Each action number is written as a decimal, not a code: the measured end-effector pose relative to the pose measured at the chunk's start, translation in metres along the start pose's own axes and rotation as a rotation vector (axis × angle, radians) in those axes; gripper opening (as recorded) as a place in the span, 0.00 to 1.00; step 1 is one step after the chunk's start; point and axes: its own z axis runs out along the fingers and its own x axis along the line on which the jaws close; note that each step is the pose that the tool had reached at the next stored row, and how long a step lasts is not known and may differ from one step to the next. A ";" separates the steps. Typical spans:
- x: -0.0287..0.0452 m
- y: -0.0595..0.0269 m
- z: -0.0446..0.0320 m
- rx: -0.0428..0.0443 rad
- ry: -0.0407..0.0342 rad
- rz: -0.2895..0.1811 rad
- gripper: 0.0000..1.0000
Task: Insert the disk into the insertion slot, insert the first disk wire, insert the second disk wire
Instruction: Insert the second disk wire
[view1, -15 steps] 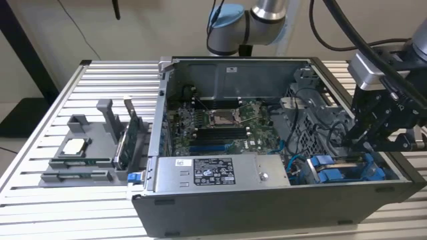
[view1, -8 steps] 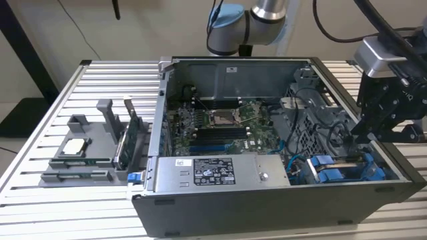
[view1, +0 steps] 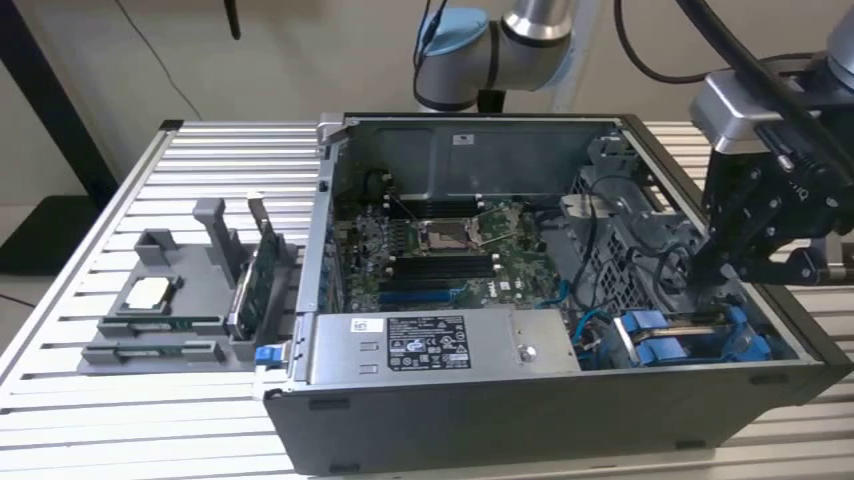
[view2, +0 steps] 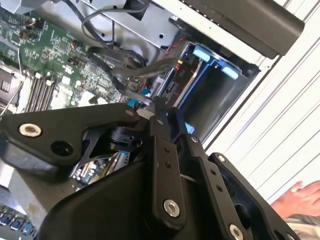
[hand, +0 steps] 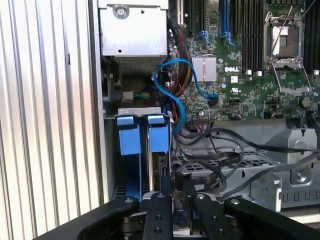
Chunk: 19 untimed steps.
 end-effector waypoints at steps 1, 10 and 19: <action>0.0001 0.0021 0.0001 0.0032 -0.0003 0.000 0.23; 0.0007 0.0103 0.0020 0.0387 -0.0292 -0.002 0.23; 0.0011 0.0109 0.0041 0.0543 -0.0323 -0.004 0.31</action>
